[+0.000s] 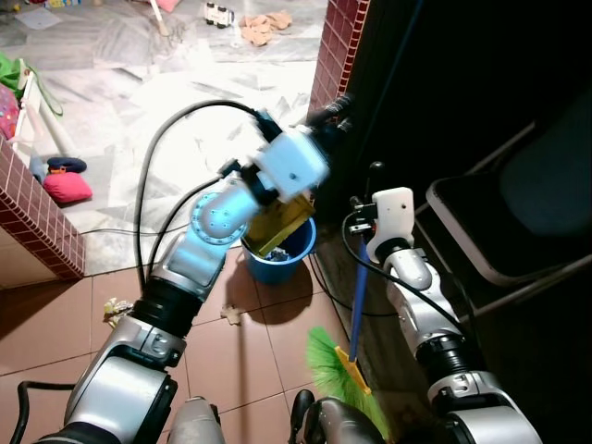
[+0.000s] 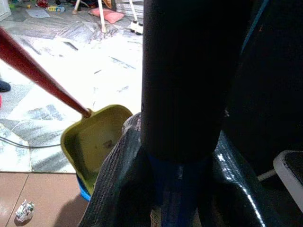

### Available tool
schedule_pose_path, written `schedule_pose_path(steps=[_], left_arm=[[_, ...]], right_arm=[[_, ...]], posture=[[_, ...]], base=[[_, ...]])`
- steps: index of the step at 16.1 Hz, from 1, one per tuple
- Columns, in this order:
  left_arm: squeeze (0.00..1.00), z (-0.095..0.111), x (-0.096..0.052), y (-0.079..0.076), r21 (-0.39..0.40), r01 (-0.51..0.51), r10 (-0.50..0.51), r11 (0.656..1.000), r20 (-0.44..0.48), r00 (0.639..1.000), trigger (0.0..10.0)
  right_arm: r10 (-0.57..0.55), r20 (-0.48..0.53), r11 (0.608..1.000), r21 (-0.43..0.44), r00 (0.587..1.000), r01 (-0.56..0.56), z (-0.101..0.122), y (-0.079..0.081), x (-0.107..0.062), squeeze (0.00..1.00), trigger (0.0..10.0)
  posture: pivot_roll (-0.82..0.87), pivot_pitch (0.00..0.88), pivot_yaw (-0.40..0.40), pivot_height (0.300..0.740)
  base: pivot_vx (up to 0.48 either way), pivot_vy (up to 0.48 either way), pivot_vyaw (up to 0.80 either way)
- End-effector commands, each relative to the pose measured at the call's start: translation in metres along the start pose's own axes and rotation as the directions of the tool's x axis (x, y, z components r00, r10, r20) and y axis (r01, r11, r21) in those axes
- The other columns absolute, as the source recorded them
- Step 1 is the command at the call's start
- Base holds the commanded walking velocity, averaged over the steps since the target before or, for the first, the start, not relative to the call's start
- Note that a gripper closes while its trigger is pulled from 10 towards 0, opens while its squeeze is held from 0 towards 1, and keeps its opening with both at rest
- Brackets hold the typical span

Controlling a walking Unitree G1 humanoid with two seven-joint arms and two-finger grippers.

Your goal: Sweep floor

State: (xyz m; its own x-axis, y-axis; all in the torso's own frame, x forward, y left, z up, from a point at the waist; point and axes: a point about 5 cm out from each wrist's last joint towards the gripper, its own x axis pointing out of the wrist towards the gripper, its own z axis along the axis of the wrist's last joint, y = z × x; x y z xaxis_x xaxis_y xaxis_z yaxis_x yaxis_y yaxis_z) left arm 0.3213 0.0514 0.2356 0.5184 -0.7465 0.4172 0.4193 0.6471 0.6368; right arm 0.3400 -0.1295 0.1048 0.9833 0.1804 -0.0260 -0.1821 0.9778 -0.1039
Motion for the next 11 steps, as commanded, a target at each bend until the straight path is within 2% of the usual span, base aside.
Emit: schedule_pose_path(steps=[1,2,5,6,7,8,9,10,11], left_arm=[[0.00,0.022,0.008,0.006,0.045,-0.033,0.028,0.998,0.103,0.994,10.0],[0.00,0.024,0.008,0.025,0.036,-0.151,0.147,0.988,0.099,0.984,10.0],[0.00,0.032,0.005,0.070,0.031,-0.365,0.360,0.931,0.107,0.927,10.0],[0.00,0.037,0.004,0.085,0.021,-0.428,0.423,0.903,0.117,0.898,10.0],[0.00,0.044,0.002,0.107,-0.005,-0.514,0.511,0.858,0.127,0.850,10.0],[0.00,0.049,0.000,0.117,0.001,-0.547,0.542,0.837,0.141,0.829,10.0],[0.00,0.050,0.000,0.119,0.000,-0.552,0.547,0.834,0.143,0.825,10.0],[0.00,0.056,-0.003,0.131,0.011,-0.583,0.575,0.812,0.157,0.803,10.0],[0.00,0.061,-0.006,0.140,0.039,-0.593,0.580,0.804,0.165,0.798,10.0]], right_arm=[[-0.007,0.033,1.000,-0.018,0.999,0.008,0.007,-0.004,0.002,0.00,10.0],[-0.011,0.035,1.000,-0.018,0.999,0.012,0.007,-0.004,0.003,0.00,10.0],[-0.015,0.049,1.000,-0.023,0.999,0.017,0.008,-0.004,0.003,0.00,10.0],[-0.016,0.050,1.000,-0.024,0.999,0.018,0.008,-0.004,0.003,0.00,10.0],[-0.018,0.054,1.000,-0.024,0.998,0.020,0.009,-0.005,0.003,0.00,10.0],[-0.019,0.056,0.999,-0.026,0.998,0.020,0.009,-0.004,0.003,0.00,10.0],[-0.019,0.056,0.999,-0.026,0.998,0.020,0.009,-0.004,0.003,0.00,10.0],[-0.018,0.058,0.999,-0.028,0.998,0.019,0.009,-0.004,0.004,0.00,10.0],[-0.016,0.060,0.999,-0.030,0.998,0.018,0.009,-0.003,0.004,0.00,10.0]], posture=[[0.00,0.108,-0.093,0.740],[0.00,0.109,-0.094,0.740],[0.00,0.107,-0.095,0.740],[0.00,0.106,-0.096,0.740],[0.01,0.104,-0.098,0.740],[0.01,0.104,-0.098,0.740],[0.01,0.104,-0.098,0.740],[0.01,0.100,-0.100,0.740],[0.01,0.100,-0.100,0.740]], base=[[0.000,0.000,0.00],[0.000,0.000,0.00],[0.000,0.000,0.00],[0.000,0.000,0.00],[0.000,0.000,0.00],[0.000,0.000,0.00],[0.000,0.000,0.00],[0.000,0.000,0.00],[0.000,0.000,0.00]])
